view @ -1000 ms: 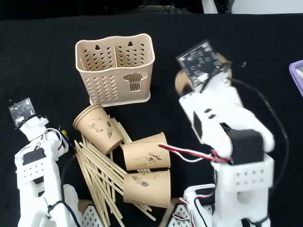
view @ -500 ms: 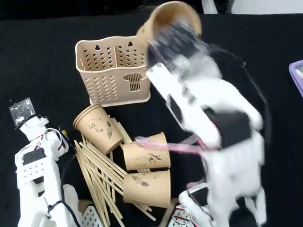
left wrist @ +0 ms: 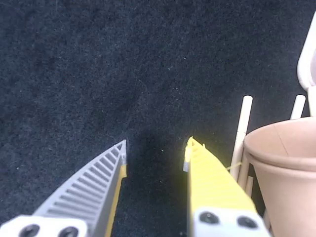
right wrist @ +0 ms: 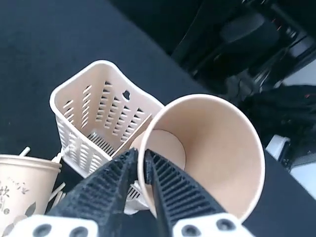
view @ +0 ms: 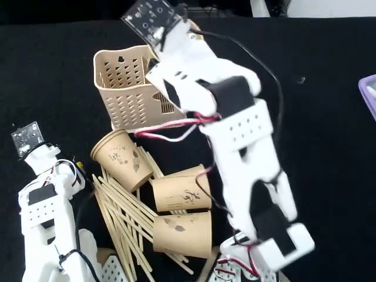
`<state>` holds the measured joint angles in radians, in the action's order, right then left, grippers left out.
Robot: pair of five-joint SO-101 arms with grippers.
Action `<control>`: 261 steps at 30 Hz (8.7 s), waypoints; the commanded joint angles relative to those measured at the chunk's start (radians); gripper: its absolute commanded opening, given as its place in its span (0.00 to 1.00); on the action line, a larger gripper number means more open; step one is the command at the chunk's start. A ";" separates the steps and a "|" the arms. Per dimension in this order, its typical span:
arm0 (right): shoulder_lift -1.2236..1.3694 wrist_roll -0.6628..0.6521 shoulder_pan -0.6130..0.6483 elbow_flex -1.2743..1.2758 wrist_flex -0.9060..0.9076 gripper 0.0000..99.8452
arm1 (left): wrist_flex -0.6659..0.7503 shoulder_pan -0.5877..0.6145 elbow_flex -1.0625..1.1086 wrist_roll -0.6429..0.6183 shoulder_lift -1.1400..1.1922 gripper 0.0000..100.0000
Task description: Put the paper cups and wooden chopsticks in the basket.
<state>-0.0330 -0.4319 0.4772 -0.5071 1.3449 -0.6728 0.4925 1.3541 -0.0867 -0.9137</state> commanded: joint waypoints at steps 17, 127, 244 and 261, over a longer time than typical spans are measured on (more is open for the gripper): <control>0.064 0.000 0.003 -0.460 0.423 0.16 | 0.017 0.005 -0.008 -0.006 -0.021 0.20; -0.366 -0.060 -0.026 0.030 0.129 0.01 | 0.031 0.005 0.002 -0.006 -0.021 0.20; -1.033 -0.439 0.448 1.152 0.414 0.01 | 0.072 0.008 0.024 -0.005 -0.021 0.20; -1.020 -0.717 0.144 1.403 0.414 0.23 | 0.072 0.008 0.024 -0.005 -0.021 0.20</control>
<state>-1.0549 -1.1132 0.5708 0.8922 1.7331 -0.6160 0.4925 1.3863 -0.0867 -0.9137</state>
